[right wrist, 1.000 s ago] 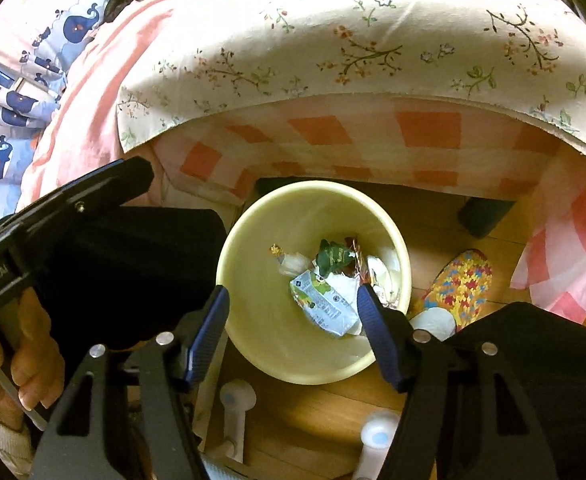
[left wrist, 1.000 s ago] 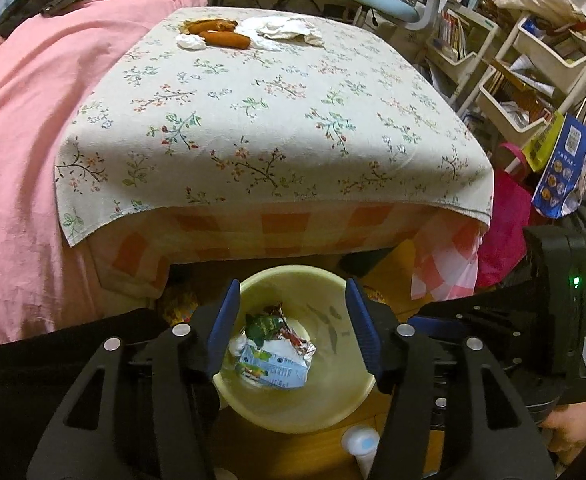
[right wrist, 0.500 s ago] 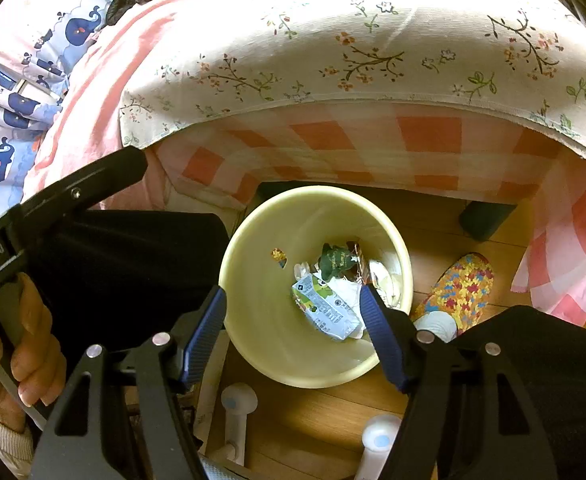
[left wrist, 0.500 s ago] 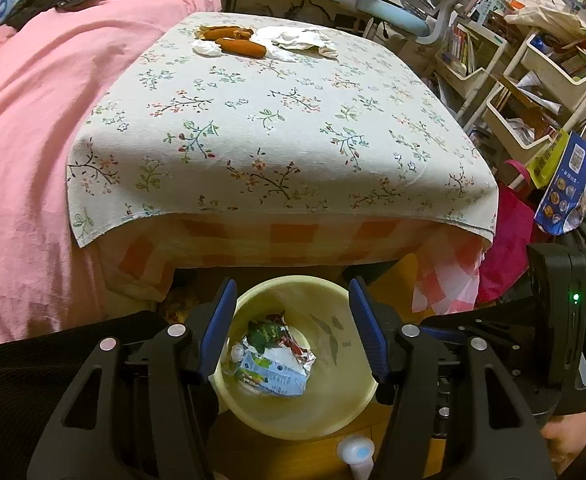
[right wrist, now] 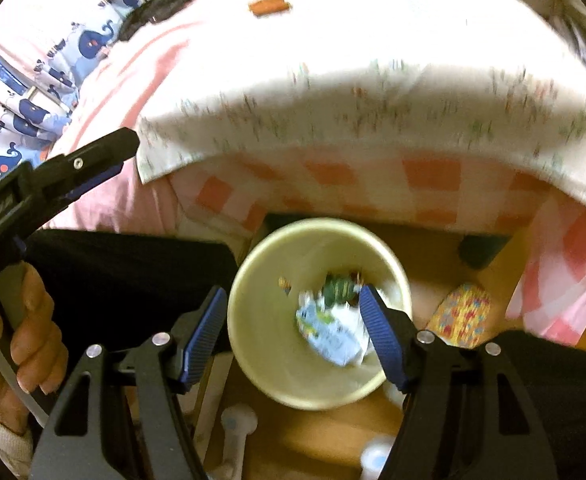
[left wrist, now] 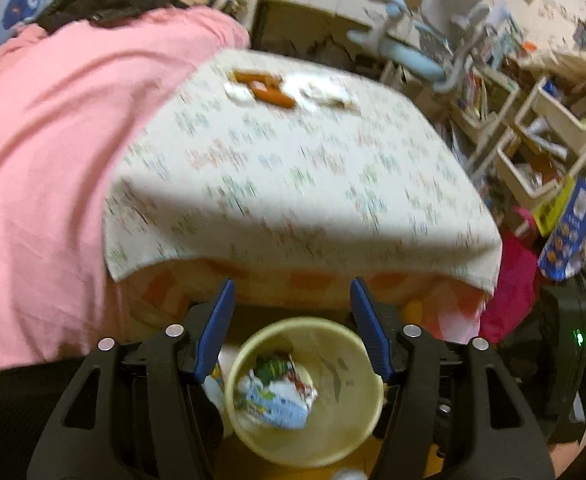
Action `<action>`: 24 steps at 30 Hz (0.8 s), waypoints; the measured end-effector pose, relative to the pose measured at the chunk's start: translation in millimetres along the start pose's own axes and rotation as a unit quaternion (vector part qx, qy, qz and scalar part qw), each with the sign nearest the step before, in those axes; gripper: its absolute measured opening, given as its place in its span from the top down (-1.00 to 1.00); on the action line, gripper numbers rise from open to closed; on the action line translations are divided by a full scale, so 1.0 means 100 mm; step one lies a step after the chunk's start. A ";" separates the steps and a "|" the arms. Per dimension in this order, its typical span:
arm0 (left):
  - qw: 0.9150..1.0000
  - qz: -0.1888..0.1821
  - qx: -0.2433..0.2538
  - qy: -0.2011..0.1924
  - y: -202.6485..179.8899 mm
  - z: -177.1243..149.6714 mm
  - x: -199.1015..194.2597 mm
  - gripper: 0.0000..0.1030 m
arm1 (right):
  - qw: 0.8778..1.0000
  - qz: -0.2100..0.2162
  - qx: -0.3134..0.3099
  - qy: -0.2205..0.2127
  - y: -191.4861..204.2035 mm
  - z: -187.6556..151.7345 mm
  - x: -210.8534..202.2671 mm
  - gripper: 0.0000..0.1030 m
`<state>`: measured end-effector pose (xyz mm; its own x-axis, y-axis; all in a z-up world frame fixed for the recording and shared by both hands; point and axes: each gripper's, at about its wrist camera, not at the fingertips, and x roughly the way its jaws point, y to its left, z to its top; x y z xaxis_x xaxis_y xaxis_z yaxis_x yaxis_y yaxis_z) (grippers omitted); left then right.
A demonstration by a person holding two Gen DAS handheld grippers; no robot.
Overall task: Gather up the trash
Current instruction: 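Move both tools back over the table toward the tissues and food pieces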
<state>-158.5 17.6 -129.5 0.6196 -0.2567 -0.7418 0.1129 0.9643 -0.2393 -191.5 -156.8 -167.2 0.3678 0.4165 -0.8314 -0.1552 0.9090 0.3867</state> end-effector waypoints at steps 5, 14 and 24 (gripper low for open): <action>0.999 0.010 -0.027 -0.036 0.16 0.35 -0.10 -0.21 | 0.998 0.002 -0.013 -0.061 0.05 0.19 -0.22 -0.30; 0.998 0.037 -0.038 -0.043 0.37 1.04 0.18 -0.24 | 0.994 -0.015 -0.039 -0.097 0.08 0.96 -0.30 -0.30; 0.997 0.065 -0.039 -0.017 0.50 1.61 0.82 -0.24 | 0.993 -0.033 -0.063 -0.094 0.11 1.90 0.08 -0.24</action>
<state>23.1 55.1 -101.4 0.6508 -0.1254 -0.7488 -0.0310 0.9810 -0.1913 -16.3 -145.5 -93.7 0.5434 0.3577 -0.7595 -0.2345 0.9334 0.2718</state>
